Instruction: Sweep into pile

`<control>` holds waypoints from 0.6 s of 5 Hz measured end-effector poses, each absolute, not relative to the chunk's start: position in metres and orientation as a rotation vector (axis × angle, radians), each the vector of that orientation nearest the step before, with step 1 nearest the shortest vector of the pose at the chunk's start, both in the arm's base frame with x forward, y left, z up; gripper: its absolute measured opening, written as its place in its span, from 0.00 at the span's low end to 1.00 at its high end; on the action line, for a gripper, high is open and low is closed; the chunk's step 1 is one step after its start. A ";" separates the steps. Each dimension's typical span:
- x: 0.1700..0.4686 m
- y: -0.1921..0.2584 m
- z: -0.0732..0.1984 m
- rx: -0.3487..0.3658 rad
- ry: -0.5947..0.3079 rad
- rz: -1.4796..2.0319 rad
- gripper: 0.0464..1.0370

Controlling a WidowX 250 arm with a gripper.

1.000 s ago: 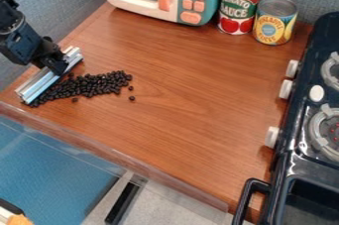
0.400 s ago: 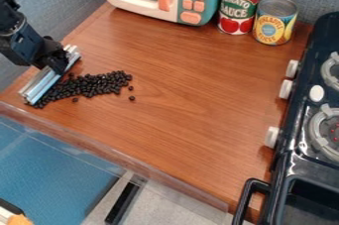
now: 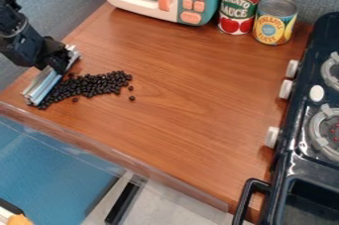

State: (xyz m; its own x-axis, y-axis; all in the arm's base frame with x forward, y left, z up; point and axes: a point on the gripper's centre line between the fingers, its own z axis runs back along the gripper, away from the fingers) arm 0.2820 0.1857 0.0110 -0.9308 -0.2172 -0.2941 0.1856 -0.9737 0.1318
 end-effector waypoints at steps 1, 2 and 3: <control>0.283 0.179 0.011 0.454 -0.165 -2.875 0.33; 0.283 0.172 0.011 0.448 -0.188 -2.854 0.33; 0.283 0.163 0.012 0.440 -0.204 -2.847 0.33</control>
State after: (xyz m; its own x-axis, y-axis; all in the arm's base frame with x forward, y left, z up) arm 0.2828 0.1633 0.0122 -0.9223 -0.2683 -0.2781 0.2259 -0.9582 0.1754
